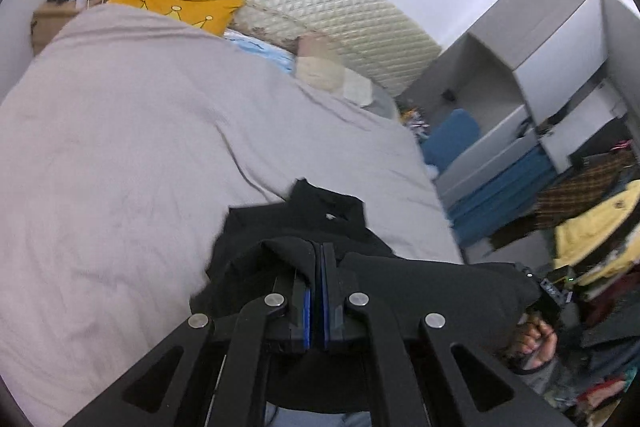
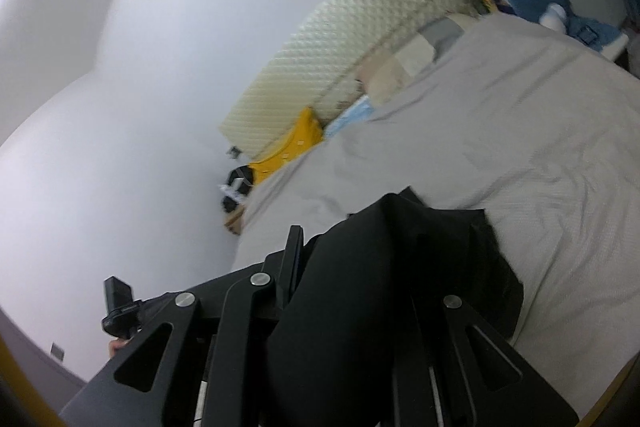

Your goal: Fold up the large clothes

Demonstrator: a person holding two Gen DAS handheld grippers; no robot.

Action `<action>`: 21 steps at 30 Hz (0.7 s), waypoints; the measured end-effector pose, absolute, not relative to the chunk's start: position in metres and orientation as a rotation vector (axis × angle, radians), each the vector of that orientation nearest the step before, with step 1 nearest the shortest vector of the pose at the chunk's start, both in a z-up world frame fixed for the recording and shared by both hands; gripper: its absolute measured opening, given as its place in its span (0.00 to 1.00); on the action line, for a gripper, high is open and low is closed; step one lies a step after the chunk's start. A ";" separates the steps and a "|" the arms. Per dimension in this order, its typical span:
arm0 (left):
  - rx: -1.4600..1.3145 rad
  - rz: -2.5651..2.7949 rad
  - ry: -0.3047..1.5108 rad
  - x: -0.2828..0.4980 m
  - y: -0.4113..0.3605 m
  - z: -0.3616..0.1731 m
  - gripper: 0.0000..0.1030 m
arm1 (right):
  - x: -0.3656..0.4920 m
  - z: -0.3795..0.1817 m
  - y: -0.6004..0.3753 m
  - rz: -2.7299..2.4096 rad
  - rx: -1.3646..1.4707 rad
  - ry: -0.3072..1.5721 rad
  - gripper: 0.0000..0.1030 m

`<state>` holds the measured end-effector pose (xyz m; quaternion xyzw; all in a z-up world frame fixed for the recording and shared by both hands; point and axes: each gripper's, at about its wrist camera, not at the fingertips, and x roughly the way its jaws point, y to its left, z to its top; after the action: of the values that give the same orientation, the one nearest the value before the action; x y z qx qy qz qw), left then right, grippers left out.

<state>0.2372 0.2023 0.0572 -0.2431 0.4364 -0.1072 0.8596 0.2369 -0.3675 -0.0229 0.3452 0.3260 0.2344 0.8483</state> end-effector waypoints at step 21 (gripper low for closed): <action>-0.291 -0.001 1.151 0.453 0.141 -0.134 0.05 | 0.453 -0.210 -0.376 0.231 0.750 1.058 0.16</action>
<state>0.4527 0.1409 -0.1343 -0.1369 0.5425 -0.0004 0.8288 0.4535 -0.3756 -0.2096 0.3484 0.4918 0.1074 0.7907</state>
